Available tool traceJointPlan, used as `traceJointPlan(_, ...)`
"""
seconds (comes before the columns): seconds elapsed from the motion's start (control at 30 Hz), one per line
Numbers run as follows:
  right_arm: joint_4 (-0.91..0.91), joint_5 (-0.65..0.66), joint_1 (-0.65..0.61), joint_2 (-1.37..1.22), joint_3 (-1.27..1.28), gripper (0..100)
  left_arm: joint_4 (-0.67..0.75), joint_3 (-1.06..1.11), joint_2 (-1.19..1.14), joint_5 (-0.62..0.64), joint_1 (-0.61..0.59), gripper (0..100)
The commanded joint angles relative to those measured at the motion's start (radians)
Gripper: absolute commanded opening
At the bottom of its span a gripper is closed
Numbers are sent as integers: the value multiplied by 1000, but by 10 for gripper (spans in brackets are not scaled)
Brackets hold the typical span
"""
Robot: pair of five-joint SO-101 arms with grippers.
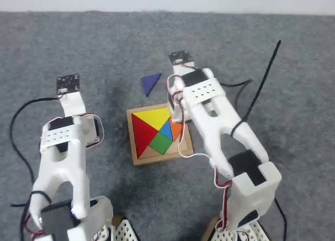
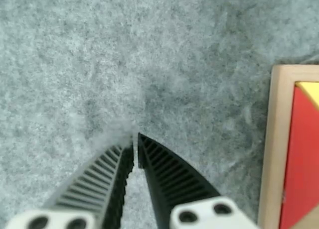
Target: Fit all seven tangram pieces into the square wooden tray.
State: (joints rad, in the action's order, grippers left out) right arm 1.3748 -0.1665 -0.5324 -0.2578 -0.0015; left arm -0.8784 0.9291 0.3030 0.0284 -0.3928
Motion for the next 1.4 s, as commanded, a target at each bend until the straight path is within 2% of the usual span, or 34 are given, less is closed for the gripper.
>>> traceJointPlan(0.0,15,-12,-56,-8,-28,7,20,-5,31,-15,8,11)
traceJointPlan(0.17,1,-15,-59,-105,6,7,20,-5,31,-15,8,11)
traceJointPlan(0.4,-110,-11,-24,-168,-17,7,20,-5,31,-15,8,11)
traceJointPlan(0.57,-59,-8,-22,-163,-77,9,20,-4,31,-15,8,11)
traceJointPlan(0.83,85,-8,59,124,-18,9,32,-5,31,-15,20,12)
traceJointPlan(0.97,-5,-17,153,343,176,9,40,-10,31,-15,91,24)
traceJointPlan(1.17,-412,-84,254,526,597,9,41,-101,29,-15,330,92)
traceJointPlan(1.37,-472,-86,271,476,646,9,-54,-390,-54,-12,460,109)
